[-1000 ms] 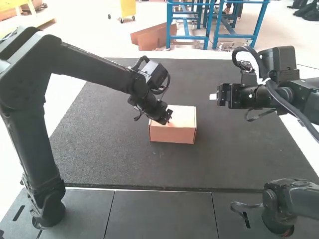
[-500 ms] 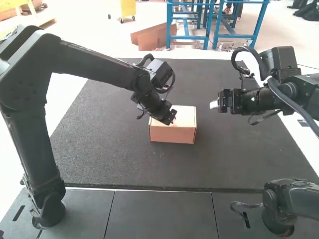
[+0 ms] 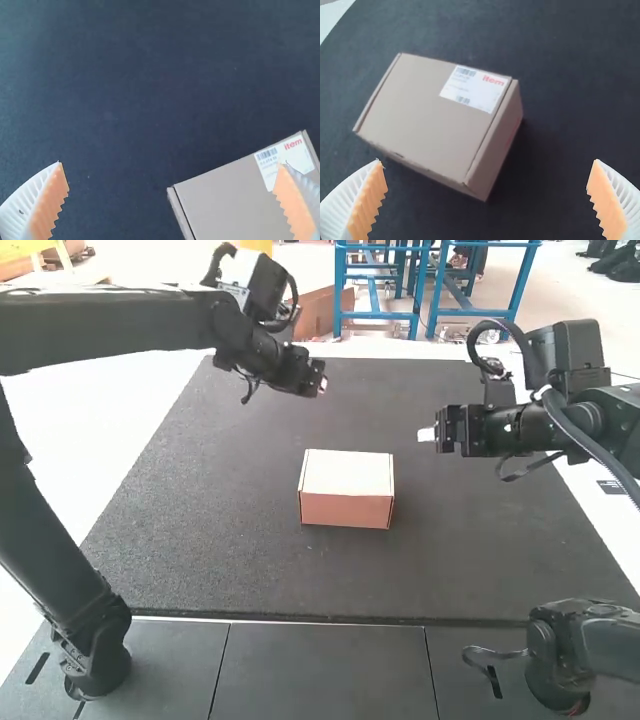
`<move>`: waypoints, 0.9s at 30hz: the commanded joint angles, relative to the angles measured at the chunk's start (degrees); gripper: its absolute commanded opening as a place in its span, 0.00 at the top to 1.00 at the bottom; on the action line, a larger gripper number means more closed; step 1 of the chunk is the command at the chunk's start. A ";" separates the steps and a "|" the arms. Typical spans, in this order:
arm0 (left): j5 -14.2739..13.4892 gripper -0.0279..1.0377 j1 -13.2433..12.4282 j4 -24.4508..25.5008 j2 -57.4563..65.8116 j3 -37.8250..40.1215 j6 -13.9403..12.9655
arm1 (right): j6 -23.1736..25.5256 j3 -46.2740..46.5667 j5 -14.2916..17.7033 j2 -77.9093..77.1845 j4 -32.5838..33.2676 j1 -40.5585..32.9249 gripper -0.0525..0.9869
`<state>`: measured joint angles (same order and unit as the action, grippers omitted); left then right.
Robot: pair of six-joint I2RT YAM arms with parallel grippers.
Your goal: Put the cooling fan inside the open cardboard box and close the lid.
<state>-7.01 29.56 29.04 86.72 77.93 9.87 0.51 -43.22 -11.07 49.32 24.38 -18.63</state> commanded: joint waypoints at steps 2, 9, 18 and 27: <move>2.00 0.06 -3.72 -1.79 -4.98 -2.08 -0.46 | 0.89 -2.13 2.72 -1.07 -3.02 0.53 0.07; 3.05 0.06 -5.74 -10.32 -14.56 -13.95 3.14 | 1.42 2.09 4.83 -3.09 -8.82 3.16 0.07; 3.58 0.06 -6.09 -25.35 -36.09 -36.36 -3.10 | 0.10 10.61 8.43 -9.42 -16.91 3.08 0.07; -0.73 0.06 -6.62 -26.93 -56.66 -53.32 -3.63 | -1.74 18.96 12.74 -16.89 -24.03 2.99 0.07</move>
<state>-5.28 23.70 2.59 34.13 27.24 7.53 -0.23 -25.36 -1.48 34.24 1.63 -15.84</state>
